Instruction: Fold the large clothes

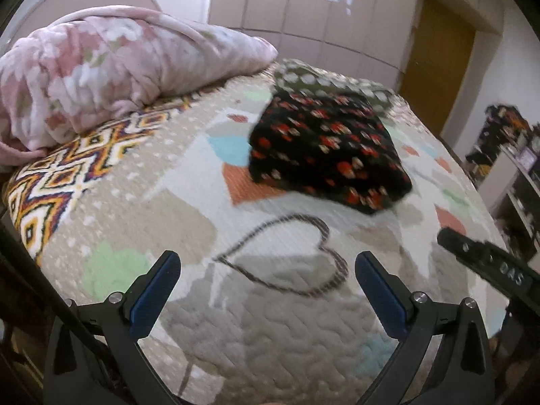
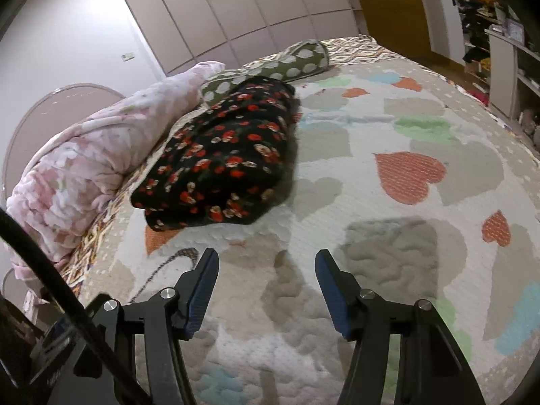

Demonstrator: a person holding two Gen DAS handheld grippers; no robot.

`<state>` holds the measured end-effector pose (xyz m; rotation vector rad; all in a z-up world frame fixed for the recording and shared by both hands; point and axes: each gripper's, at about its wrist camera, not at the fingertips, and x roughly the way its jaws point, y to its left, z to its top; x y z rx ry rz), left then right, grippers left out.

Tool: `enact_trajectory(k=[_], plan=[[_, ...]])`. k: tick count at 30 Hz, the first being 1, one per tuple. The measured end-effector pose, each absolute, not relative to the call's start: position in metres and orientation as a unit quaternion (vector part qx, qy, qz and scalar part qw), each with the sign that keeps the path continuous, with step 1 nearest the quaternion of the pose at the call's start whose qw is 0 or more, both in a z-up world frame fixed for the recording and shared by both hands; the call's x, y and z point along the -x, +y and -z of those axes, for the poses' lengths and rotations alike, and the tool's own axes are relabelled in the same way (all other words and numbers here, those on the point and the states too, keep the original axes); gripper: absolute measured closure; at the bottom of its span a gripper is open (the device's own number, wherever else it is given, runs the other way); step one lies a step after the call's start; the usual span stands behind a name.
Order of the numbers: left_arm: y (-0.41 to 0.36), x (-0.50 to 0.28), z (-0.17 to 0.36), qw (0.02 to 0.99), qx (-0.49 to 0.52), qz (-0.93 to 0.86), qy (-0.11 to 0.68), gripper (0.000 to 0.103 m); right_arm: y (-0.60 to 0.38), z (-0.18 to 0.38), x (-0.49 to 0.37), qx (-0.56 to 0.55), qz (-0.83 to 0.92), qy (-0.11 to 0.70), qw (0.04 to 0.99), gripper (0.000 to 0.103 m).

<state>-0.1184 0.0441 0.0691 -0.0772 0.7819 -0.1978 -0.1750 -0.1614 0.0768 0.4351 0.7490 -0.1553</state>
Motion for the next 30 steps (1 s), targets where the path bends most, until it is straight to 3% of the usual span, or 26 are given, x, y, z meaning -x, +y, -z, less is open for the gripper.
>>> enact_trajectory(k=[15, 30], plan=[[0.035, 0.116, -0.051, 0.892, 0.028, 0.127, 0.433, 0.001, -0.153, -0.062, 0.177, -0.173, 0.096, 0.389, 0.900, 0.037], [0.031, 0.118, -0.049, 0.890, 0.021, 0.134, 0.436, 0.001, -0.138, -0.058, 0.175, -0.137, 0.093, 0.397, 0.903, 0.036]])
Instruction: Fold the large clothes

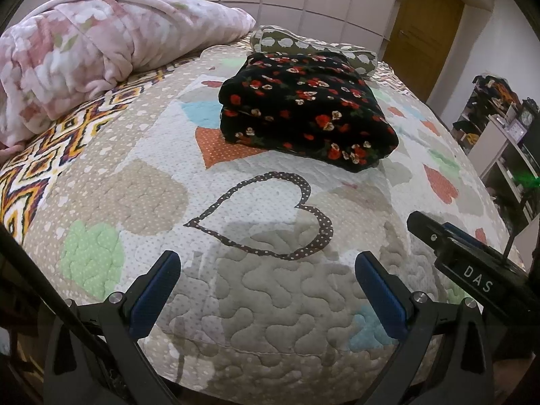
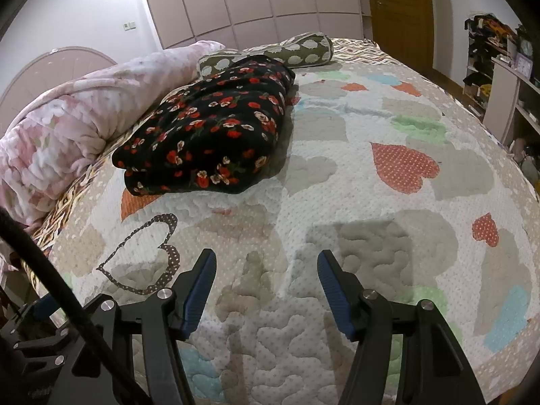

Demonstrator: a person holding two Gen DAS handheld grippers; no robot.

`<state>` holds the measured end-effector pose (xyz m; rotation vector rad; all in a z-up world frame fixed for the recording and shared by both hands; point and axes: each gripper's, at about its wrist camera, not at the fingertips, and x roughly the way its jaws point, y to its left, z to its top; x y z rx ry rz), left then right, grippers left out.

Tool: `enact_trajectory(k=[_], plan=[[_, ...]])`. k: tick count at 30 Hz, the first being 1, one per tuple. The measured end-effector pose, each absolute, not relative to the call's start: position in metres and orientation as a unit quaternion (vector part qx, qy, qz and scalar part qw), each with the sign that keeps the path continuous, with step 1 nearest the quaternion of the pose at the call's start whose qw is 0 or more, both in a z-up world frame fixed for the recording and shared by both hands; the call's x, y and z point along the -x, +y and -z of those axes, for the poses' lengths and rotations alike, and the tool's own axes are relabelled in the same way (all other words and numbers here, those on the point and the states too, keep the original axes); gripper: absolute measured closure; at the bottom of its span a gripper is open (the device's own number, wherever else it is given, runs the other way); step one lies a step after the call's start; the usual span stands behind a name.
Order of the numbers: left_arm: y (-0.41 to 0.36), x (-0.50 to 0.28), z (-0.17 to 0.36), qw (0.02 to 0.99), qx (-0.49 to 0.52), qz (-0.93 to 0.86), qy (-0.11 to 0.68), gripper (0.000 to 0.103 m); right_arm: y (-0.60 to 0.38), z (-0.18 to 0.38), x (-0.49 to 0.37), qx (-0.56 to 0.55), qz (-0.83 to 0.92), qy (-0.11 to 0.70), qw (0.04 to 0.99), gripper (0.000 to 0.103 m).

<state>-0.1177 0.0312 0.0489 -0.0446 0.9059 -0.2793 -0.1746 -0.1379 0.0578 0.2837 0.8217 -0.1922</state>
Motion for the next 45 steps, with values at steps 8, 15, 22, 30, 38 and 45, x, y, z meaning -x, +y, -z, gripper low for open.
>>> enact_trajectory(k=[8, 15, 22, 30, 38, 45], plan=[[0.030, 0.117, -0.046, 0.887, 0.021, 0.139, 0.441, 0.001, -0.138, -0.053, 0.173, -0.138, 0.099, 0.404, 0.899, 0.036], [0.029, 0.115, -0.041, 0.884, 0.018, 0.141, 0.446, 0.001, -0.136, -0.049, 0.171, -0.135, 0.097, 0.409, 0.897, 0.035], [0.028, 0.114, -0.038, 0.881, 0.017, 0.142, 0.451, 0.001, -0.135, -0.048, 0.170, -0.134, 0.099, 0.411, 0.896, 0.035], [0.028, 0.112, -0.036, 0.880, 0.016, 0.142, 0.454, 0.001, -0.135, -0.046, 0.168, -0.130, 0.100, 0.414, 0.896, 0.035], [0.028, 0.112, -0.035, 0.879, 0.016, 0.141, 0.454, 0.001, -0.135, -0.045, 0.168, -0.129, 0.104, 0.417, 0.894, 0.035], [0.027, 0.112, -0.036, 0.880, 0.016, 0.141, 0.454, 0.001, -0.135, -0.044, 0.168, -0.129, 0.107, 0.418, 0.893, 0.035]])
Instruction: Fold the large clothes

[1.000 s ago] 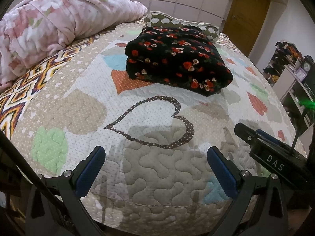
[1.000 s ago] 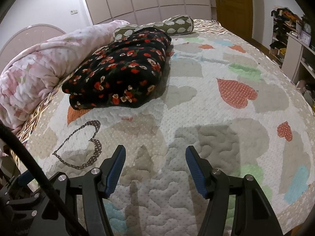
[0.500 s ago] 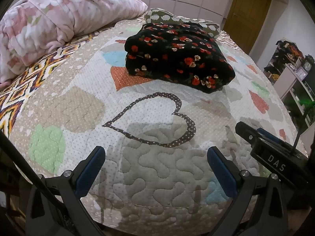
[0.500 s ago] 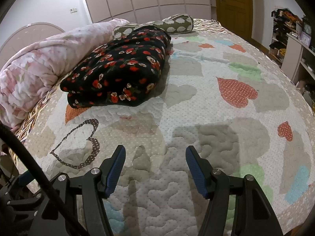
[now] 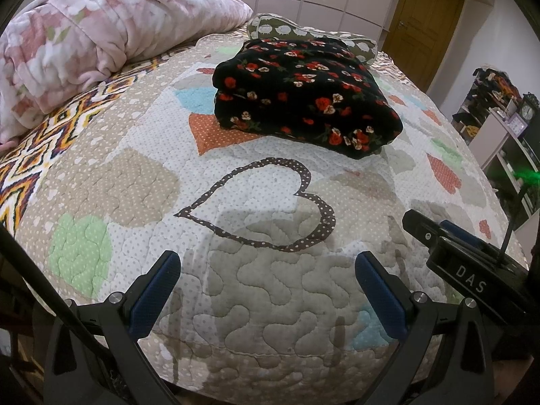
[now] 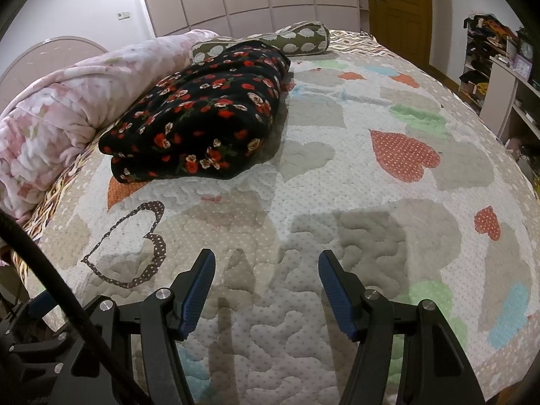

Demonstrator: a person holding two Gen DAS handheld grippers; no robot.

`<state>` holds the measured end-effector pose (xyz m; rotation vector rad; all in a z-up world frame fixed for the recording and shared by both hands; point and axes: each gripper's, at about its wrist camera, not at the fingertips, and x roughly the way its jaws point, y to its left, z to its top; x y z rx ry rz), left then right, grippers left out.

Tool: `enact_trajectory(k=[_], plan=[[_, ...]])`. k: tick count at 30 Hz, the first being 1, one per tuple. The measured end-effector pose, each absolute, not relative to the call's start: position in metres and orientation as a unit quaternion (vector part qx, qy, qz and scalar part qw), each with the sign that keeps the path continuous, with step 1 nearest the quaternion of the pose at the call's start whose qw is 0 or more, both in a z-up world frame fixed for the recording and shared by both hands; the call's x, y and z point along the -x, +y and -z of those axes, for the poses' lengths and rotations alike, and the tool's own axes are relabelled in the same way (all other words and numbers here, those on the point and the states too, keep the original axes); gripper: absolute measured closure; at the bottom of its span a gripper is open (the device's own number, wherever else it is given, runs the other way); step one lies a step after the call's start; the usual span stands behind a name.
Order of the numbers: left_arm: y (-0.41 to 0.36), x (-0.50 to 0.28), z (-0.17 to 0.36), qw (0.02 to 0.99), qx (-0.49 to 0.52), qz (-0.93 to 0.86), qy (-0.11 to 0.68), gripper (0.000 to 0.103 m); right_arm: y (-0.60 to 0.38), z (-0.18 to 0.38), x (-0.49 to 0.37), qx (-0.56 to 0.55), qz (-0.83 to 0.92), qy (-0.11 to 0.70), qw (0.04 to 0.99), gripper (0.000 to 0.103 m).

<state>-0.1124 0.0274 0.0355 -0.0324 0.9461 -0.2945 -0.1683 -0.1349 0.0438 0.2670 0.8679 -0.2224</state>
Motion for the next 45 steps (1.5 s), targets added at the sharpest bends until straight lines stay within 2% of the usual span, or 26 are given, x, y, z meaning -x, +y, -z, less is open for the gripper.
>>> enact_trajectory(k=[45], plan=[[0.0206, 0.1192, -0.0371, 0.875, -0.003, 0.167, 0.454, 0.001, -0.1340, -0.0447, 0.1742, -0.125, 0.116, 0.424, 0.889, 0.033]])
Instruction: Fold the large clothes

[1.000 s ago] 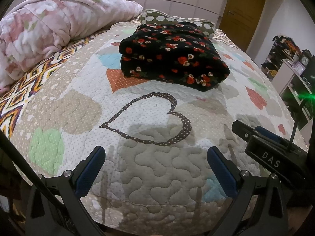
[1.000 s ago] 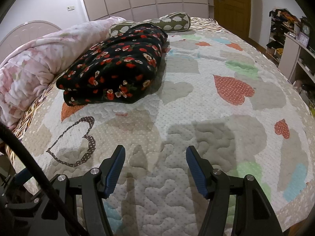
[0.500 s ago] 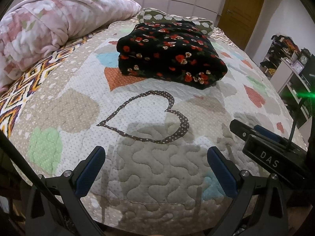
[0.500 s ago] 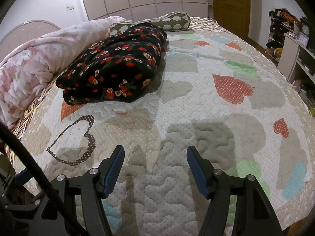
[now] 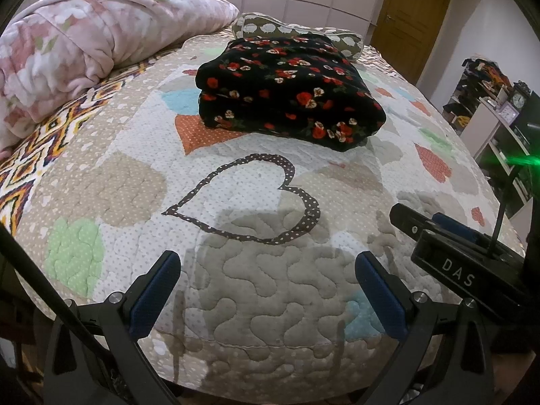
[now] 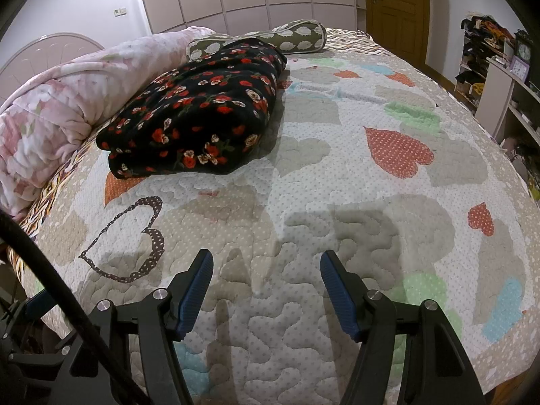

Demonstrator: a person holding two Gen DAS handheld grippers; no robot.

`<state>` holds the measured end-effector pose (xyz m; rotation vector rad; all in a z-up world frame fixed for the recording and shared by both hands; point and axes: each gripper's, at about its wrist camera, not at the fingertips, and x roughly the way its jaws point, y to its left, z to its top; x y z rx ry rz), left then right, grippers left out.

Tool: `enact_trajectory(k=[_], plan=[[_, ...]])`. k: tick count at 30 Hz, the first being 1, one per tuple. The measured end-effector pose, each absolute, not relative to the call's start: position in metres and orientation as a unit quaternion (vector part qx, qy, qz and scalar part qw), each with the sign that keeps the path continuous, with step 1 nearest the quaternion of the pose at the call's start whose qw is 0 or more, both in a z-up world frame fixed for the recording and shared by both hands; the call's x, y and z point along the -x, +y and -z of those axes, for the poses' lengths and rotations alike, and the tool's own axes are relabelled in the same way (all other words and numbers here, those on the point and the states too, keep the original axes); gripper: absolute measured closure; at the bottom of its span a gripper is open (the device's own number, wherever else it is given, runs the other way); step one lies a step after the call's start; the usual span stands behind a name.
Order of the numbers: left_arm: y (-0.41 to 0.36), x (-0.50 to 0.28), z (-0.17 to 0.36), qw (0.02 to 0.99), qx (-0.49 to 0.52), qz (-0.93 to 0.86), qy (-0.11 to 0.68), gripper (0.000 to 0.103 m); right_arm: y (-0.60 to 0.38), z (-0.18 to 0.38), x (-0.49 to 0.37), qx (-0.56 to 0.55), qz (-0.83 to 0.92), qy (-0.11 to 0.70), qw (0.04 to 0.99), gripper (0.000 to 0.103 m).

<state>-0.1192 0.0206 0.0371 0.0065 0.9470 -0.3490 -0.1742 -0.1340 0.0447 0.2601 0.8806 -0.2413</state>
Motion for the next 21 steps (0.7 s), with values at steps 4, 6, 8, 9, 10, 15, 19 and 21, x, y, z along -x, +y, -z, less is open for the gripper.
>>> enact_trajectory(k=[4, 6, 8, 9, 10, 15, 19, 21], plan=[[0.0204, 0.1195, -0.0362, 0.875, -0.004, 0.168, 0.455, 0.001, -0.1342, -0.0448, 0.1744, -0.125, 0.116, 0.424, 0.889, 0.032], [0.0203, 0.1197, -0.0358, 0.874, -0.004, 0.169, 0.456, 0.001, -0.1337, -0.0445, 0.1747, -0.125, 0.116, 0.425, 0.889, 0.032], [0.0204, 0.1192, -0.0353, 0.873, -0.004, 0.170, 0.456, 0.001, -0.1338, -0.0442, 0.1744, -0.125, 0.116, 0.426, 0.889, 0.032], [0.0201, 0.1195, -0.0351, 0.873, -0.004, 0.170, 0.457, 0.001, -0.1343, -0.0443, 0.1754, -0.125, 0.116, 0.426, 0.888, 0.032], [0.0203, 0.1192, -0.0347, 0.873, -0.004, 0.171, 0.457, 0.001, -0.1341, -0.0439, 0.1750, -0.125, 0.116, 0.426, 0.888, 0.032], [0.0201, 0.1187, -0.0333, 0.871, -0.005, 0.173, 0.460, 0.001, -0.1349, -0.0428, 0.1745, -0.125, 0.117, 0.428, 0.888, 0.032], [0.0202, 0.1182, -0.0332, 0.870, -0.005, 0.172, 0.461, 0.001, -0.1356, -0.0413, 0.1740, -0.125, 0.118, 0.429, 0.887, 0.032], [0.0200, 0.1184, -0.0331, 0.870, -0.006, 0.173, 0.461, 0.001, -0.1352, -0.0408, 0.1727, -0.125, 0.118, 0.430, 0.886, 0.032]])
